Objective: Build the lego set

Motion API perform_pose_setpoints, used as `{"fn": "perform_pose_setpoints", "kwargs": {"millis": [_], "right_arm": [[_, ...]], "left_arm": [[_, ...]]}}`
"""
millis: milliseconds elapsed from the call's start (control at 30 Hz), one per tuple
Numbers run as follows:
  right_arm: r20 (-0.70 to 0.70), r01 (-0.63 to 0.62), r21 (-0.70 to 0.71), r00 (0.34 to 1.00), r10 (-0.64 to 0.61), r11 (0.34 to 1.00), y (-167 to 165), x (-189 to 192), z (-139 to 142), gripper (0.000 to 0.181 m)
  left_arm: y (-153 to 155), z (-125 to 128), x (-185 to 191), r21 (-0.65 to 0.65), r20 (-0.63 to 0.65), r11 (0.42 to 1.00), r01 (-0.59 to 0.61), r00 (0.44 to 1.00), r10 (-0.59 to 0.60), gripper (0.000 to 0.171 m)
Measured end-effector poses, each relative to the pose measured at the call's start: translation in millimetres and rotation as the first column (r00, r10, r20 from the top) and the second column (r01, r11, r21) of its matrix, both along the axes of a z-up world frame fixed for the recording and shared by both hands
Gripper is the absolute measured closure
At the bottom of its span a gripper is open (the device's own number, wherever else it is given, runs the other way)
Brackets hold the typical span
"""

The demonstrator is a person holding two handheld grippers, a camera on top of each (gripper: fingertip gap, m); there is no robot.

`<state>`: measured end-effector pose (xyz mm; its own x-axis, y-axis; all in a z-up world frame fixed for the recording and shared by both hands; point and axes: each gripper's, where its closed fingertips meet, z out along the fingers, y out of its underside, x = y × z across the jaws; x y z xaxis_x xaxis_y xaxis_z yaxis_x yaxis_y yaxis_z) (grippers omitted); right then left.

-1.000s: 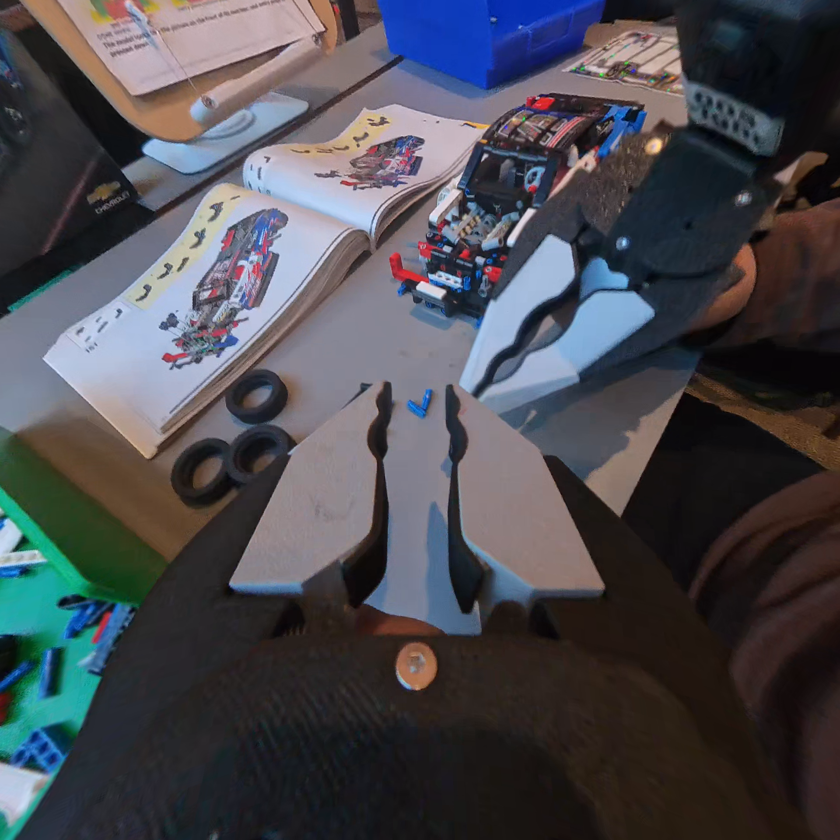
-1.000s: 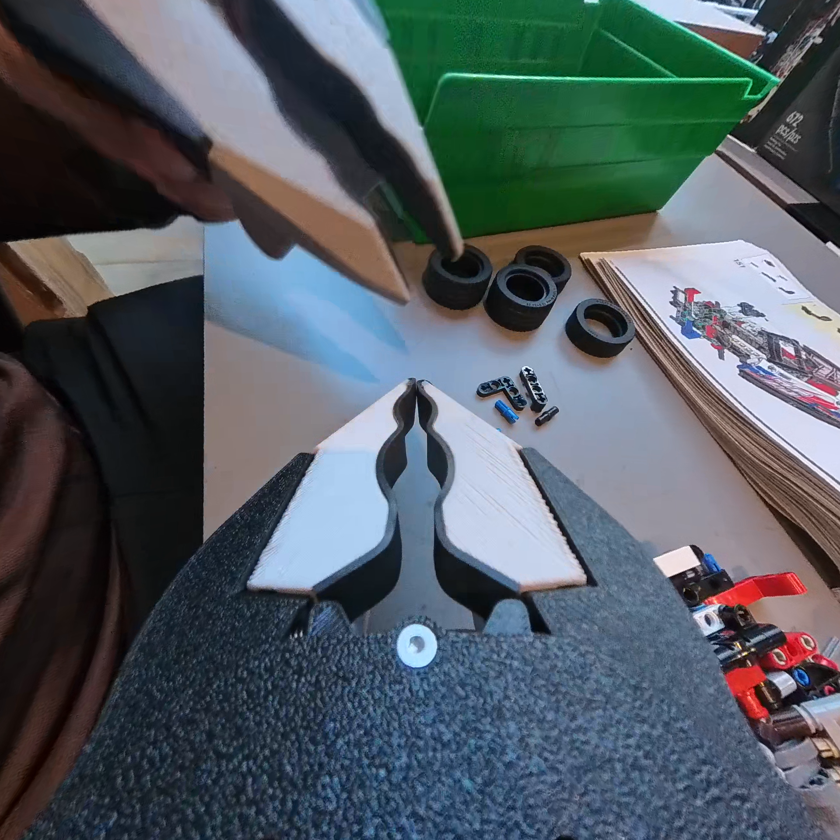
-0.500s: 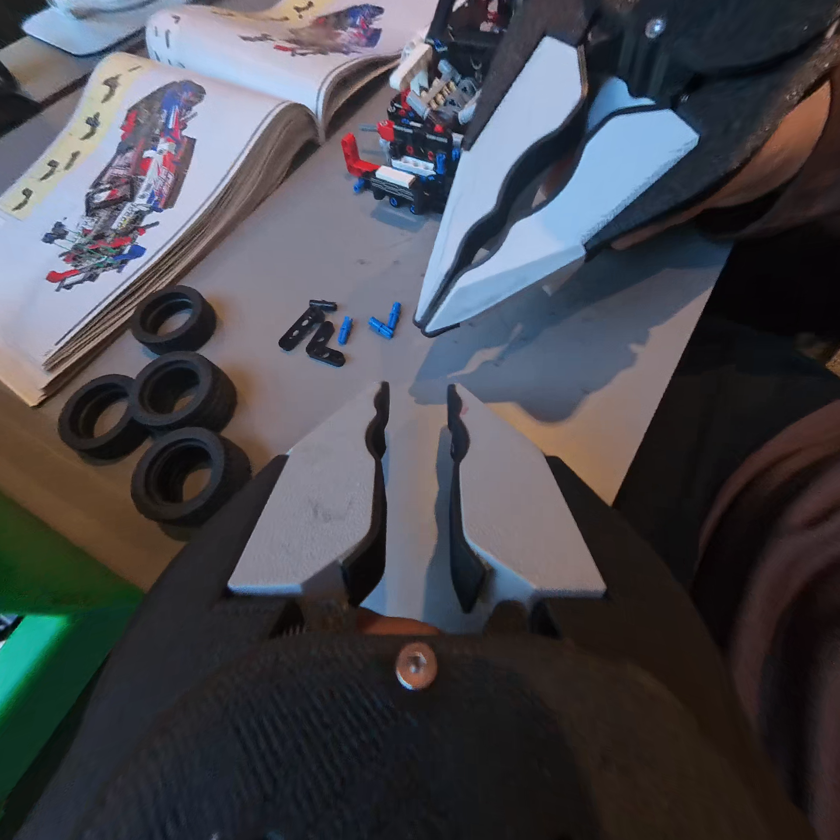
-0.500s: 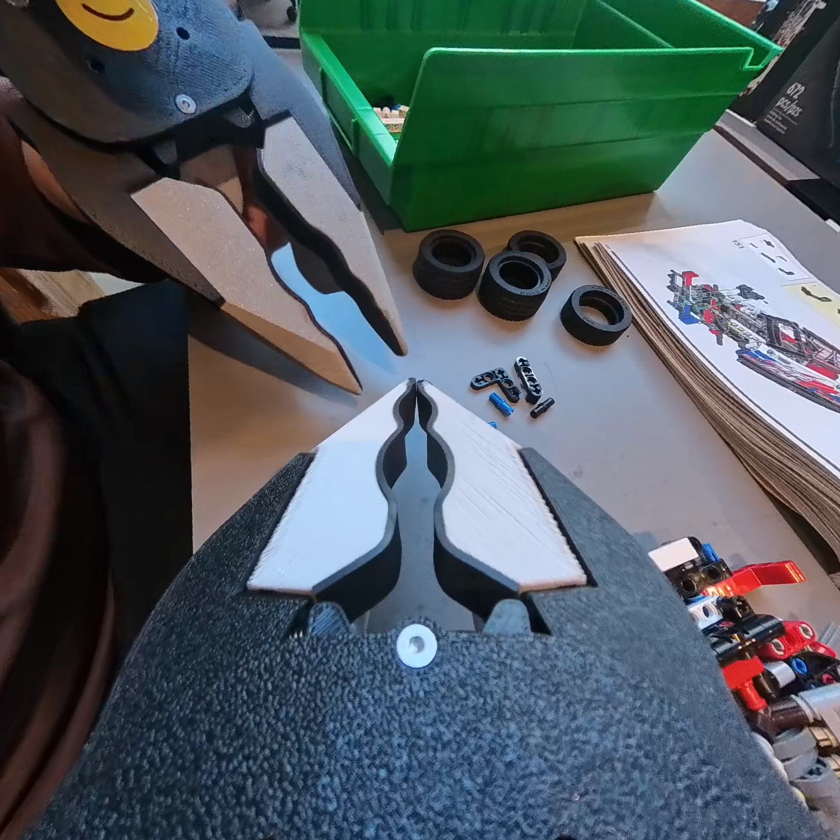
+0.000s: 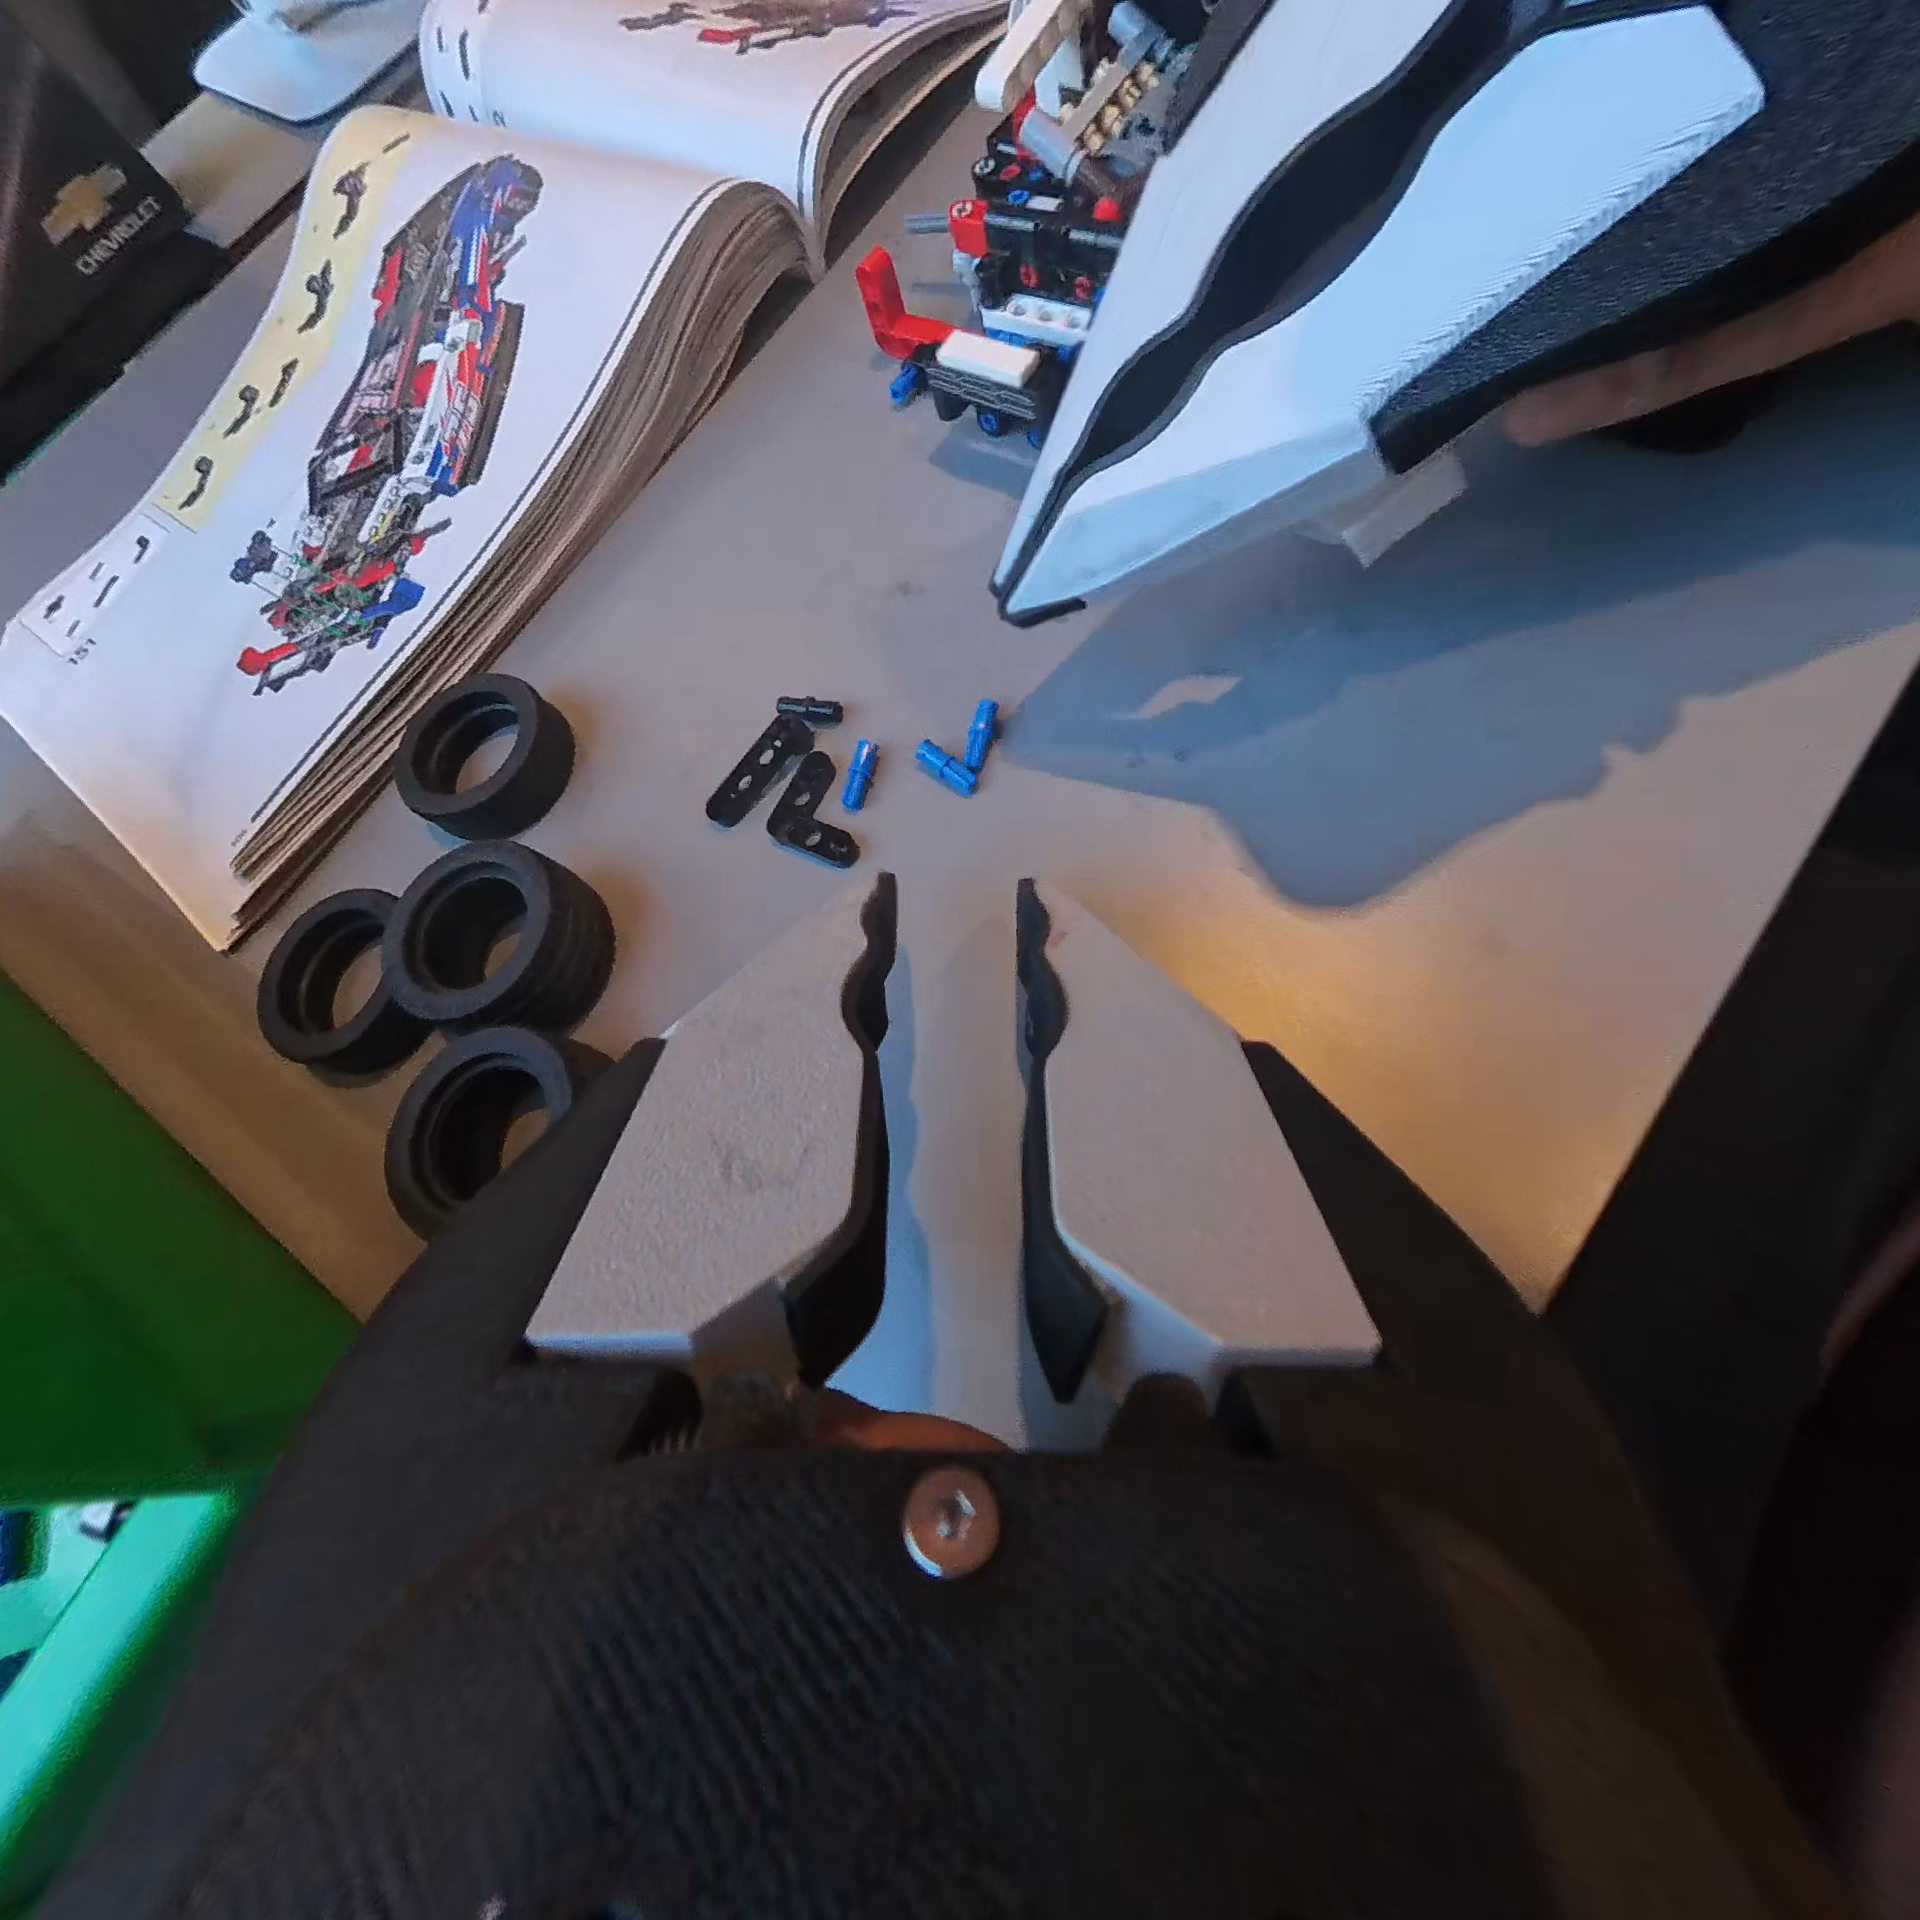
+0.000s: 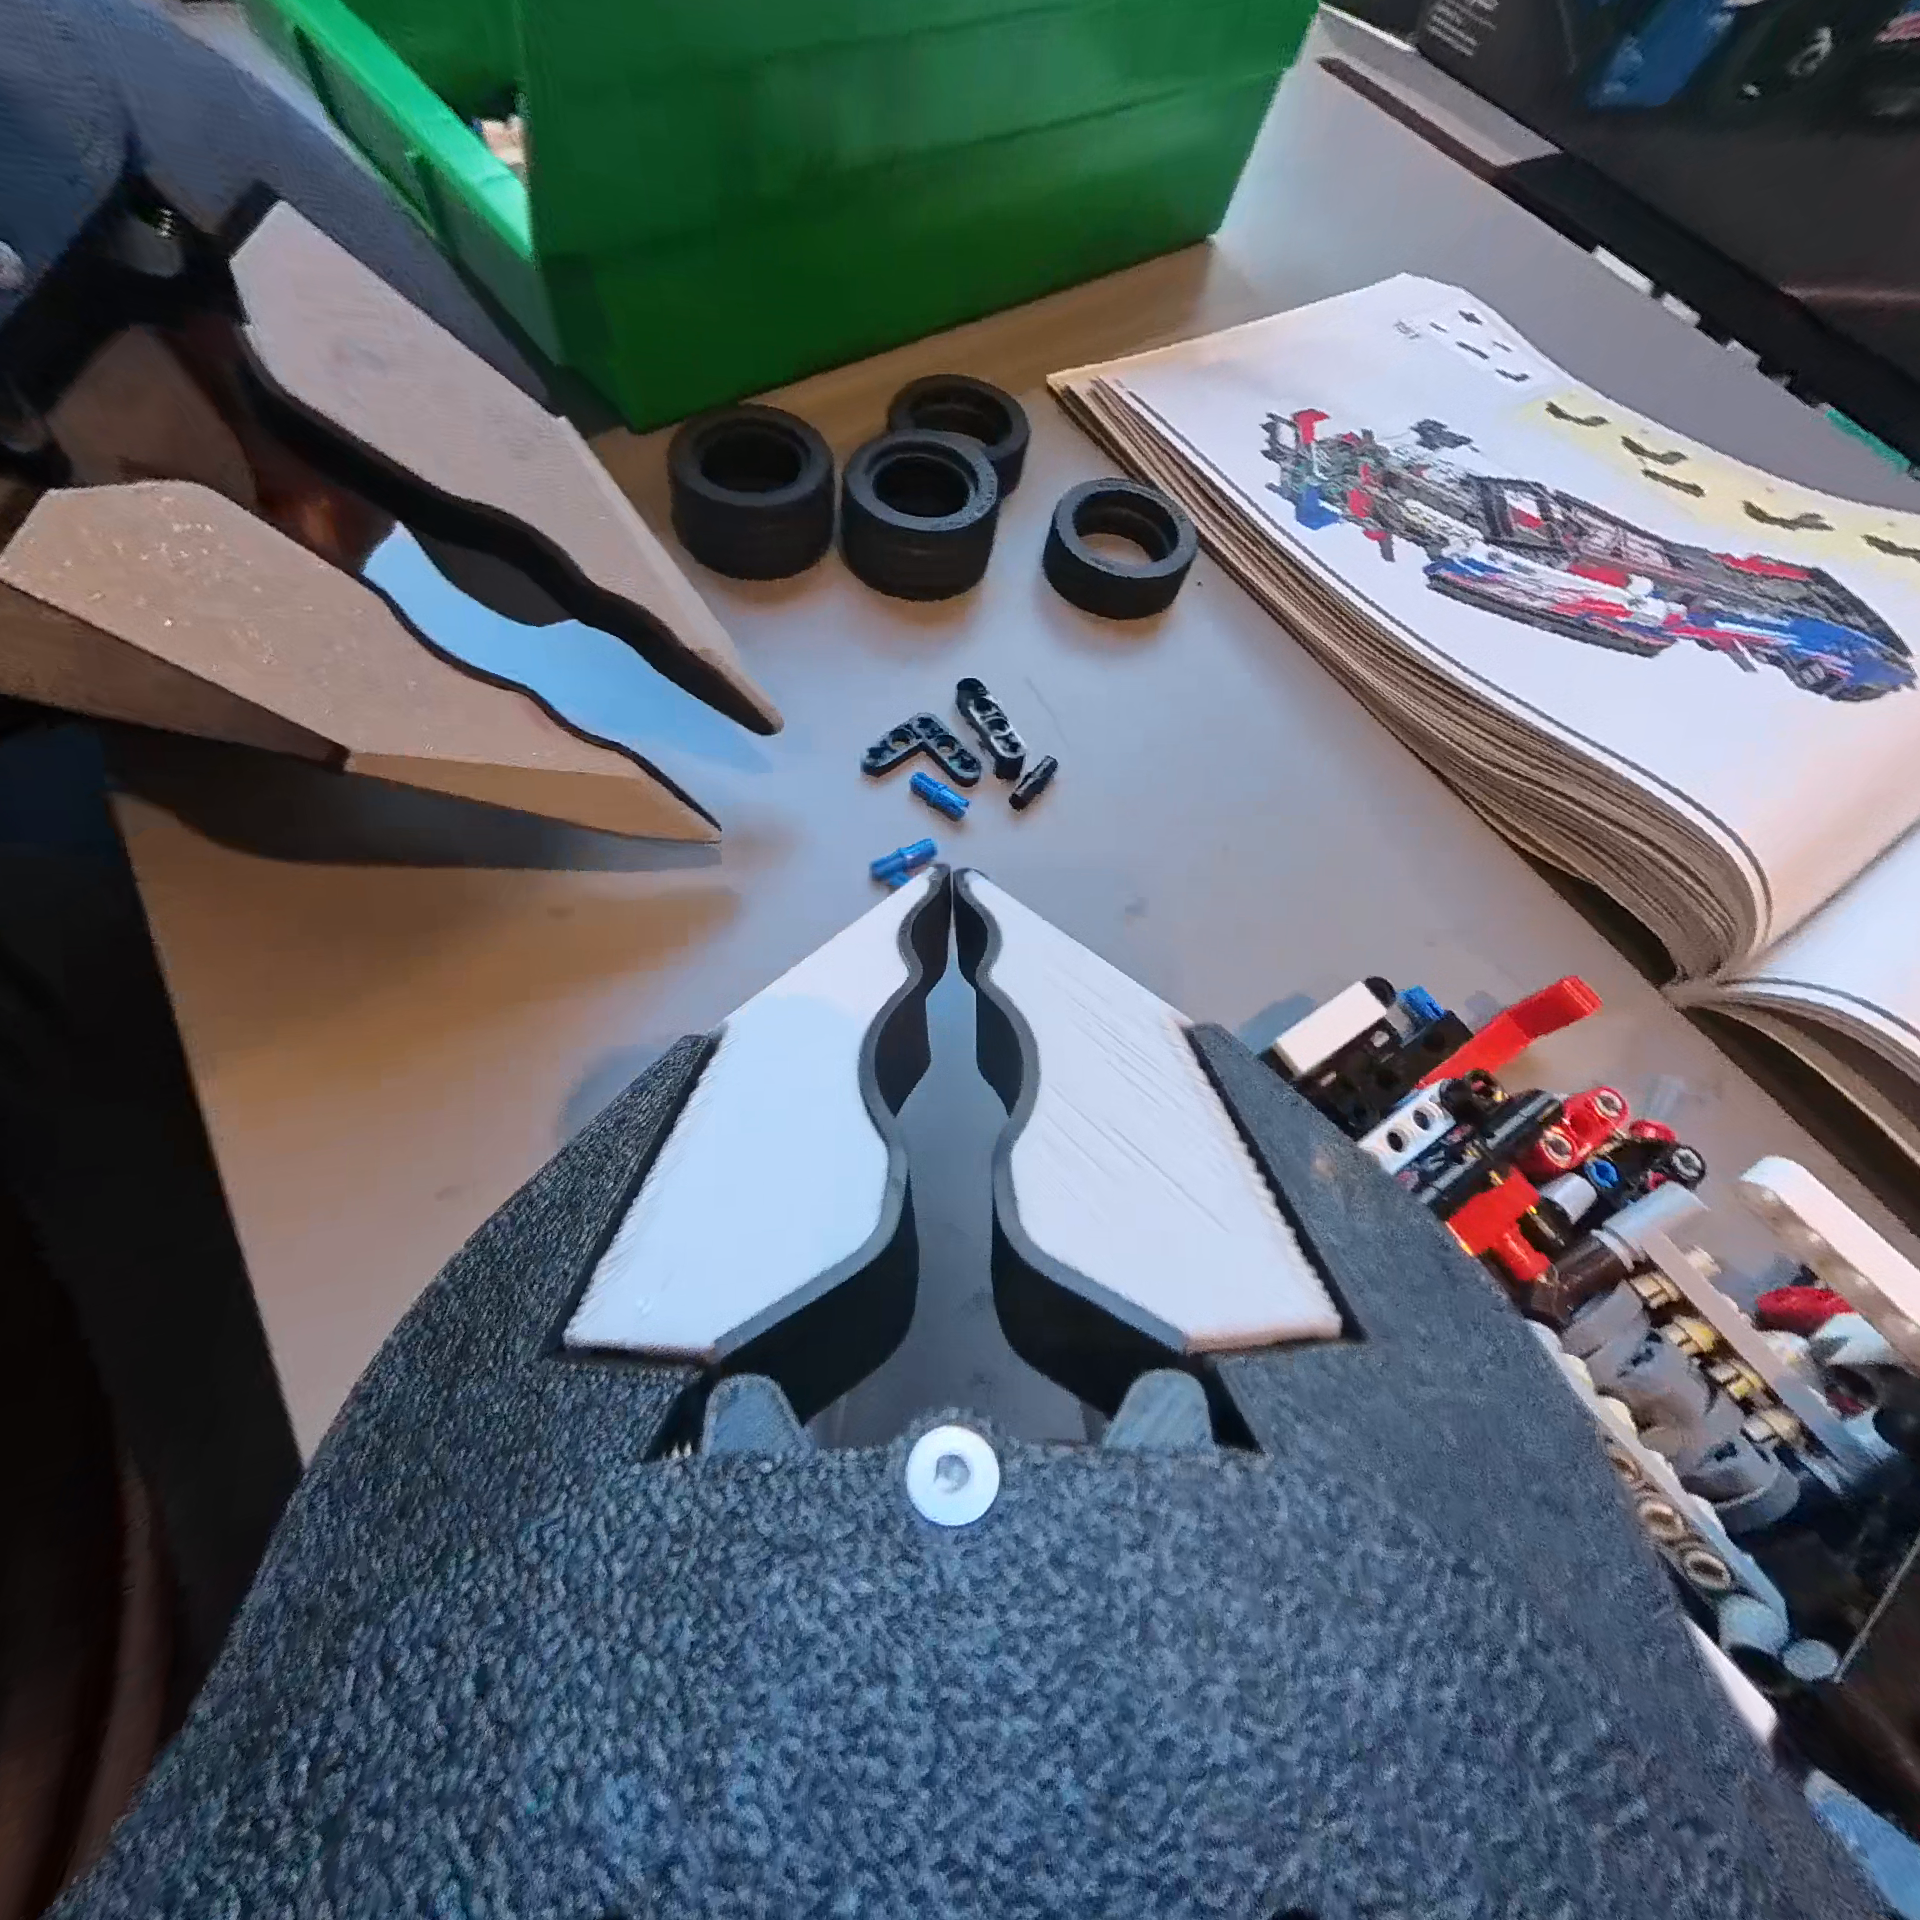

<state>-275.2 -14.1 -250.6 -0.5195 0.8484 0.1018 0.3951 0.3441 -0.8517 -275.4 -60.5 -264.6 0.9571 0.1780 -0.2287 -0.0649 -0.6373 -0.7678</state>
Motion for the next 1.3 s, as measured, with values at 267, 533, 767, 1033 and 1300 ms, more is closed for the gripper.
{"fn": "perform_pose_setpoints", "kwargs": {"millis": [267, 533, 767, 1033, 1300], "right_arm": [[0.016, 0.006, 0.012, 1.000, -0.006, 1.000, 0.5, -1.3, -3.3, 0.181], [-0.040, 0.004, -0.011, 0.999, -0.005, 1.000, 0.7, 0.4, 6.2, 0.181], [-0.069, 0.012, -0.199, 0.997, -0.026, 0.980, 9.7, 17.5, 25.8, 0.181], [-0.069, -0.148, -0.140, 0.988, 0.139, 0.979, -15.8, 51.2, 22.4, 0.181], [-0.076, 0.090, -0.177, 0.992, -0.105, 0.980, 116.4, 132.2, 41.6, 0.174]], "left_arm": [[3.0, -3.0, -0.6, -0.022, -0.010, 1.000, 0.003, 1.000, -0.003, 0.150], [3.4, -5.2, 0.6, -0.033, 0.001, 0.999, 0.011, 1.000, -0.011, 0.150], [2.8, -0.5, -0.9, 0.009, 0.054, 1.000, 0.005, 0.999, -0.006, 0.149], [4.4, 0.6, 8.8, 0.021, 0.075, 0.997, 0.070, 0.995, -0.072, 0.147], [4.0, 14.4, 17.0, 0.113, 0.068, 0.986, 0.124, 0.989, -0.132, 0.142]]}}
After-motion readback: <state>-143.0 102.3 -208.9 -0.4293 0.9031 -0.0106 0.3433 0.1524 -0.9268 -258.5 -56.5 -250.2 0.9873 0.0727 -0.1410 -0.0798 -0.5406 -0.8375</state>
